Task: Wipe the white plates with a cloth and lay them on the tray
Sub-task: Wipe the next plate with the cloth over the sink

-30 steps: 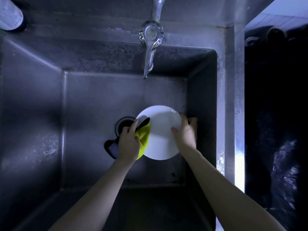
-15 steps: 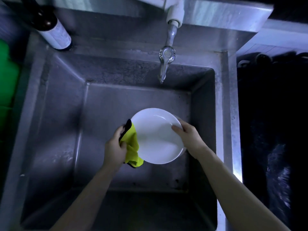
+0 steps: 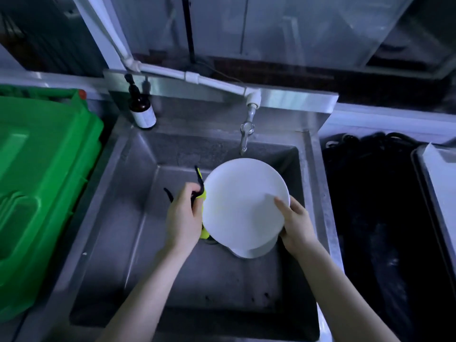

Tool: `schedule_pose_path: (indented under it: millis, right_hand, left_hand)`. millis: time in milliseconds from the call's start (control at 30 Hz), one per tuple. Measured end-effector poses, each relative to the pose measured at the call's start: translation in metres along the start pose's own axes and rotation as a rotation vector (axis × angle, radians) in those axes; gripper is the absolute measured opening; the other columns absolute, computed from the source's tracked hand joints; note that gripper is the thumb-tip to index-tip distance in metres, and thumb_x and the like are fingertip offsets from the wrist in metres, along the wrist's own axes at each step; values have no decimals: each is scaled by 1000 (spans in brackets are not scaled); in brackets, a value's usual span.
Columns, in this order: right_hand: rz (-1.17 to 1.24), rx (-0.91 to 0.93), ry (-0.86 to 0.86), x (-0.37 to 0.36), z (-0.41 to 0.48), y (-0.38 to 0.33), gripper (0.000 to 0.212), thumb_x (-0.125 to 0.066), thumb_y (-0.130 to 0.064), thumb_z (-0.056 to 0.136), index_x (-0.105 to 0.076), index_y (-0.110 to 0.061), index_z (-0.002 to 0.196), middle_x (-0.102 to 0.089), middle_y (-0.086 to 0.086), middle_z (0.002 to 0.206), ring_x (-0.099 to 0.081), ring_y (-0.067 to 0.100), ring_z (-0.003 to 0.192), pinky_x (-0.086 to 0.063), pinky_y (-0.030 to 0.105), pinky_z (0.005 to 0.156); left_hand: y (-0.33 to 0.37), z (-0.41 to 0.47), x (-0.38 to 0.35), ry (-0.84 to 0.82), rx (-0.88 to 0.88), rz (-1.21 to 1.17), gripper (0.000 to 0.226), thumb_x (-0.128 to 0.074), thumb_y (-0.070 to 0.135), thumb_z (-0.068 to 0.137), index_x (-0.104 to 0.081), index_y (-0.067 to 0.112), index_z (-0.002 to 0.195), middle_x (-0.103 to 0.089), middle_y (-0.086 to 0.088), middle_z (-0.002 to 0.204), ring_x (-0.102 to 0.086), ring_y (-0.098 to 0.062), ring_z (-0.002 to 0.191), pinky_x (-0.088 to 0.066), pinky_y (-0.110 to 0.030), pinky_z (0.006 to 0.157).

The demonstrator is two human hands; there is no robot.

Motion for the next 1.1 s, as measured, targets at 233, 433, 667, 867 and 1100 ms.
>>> schedule_pose_path:
  millis: [233, 433, 667, 867, 1100]
  right_hand:
    - [-4, 132, -4, 0, -42, -43, 26, -61, -20, 97, -74, -23, 76, -67, 1, 66, -61, 11, 55, -46, 24, 44]
    - [187, 121, 50, 38, -62, -73, 12, -60, -17, 98, -69, -9, 96, -64, 11, 77, -59, 22, 66, -46, 30, 58]
    - [210, 208, 27, 62, -82, -106, 18, -59, -19, 99, -70, -11, 86, -70, 3, 66, -64, 16, 57, -50, 26, 52]
    - [212, 201, 8, 63, -94, -110, 20, -62, -24, 97, -72, -9, 88, -72, 5, 69, -66, 16, 58, -51, 27, 52]
    - [204, 220, -10, 48, -110, -126, 33, -65, -29, 94, -66, 4, 94, -67, 21, 85, -62, 28, 74, -51, 36, 62]
  left_hand:
    - [112, -45, -33, -269, -401, -43, 12, -59, 5, 90, -62, 11, 100, -61, 4, 98, -54, -5, 89, -42, -18, 83]
    - [140, -71, -39, -278, -531, 180, 33, -52, 22, 91, -70, 28, 119, -63, 21, 123, -57, -13, 104, -50, -35, 86]
    - [172, -82, -42, -478, -641, 169, 40, -58, 8, 94, -68, 31, 125, -43, 13, 144, -34, -10, 135, -20, -24, 115]
    - [188, -69, -41, -542, -561, 151, 61, -45, -5, 95, -49, 35, 141, -30, 23, 149, -20, 4, 142, -9, -6, 112]
    - [188, -75, -46, -281, -618, 576, 60, -28, 42, 102, 7, 42, 150, 18, 8, 163, 14, -12, 151, -3, -41, 123]
Point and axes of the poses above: each hand's wrist, its own z-axis towards the middle knuckle, its own x-axis out of the back of the hand, y = z × x, the point moved 7 cm from there along z, towards the middle knuckle
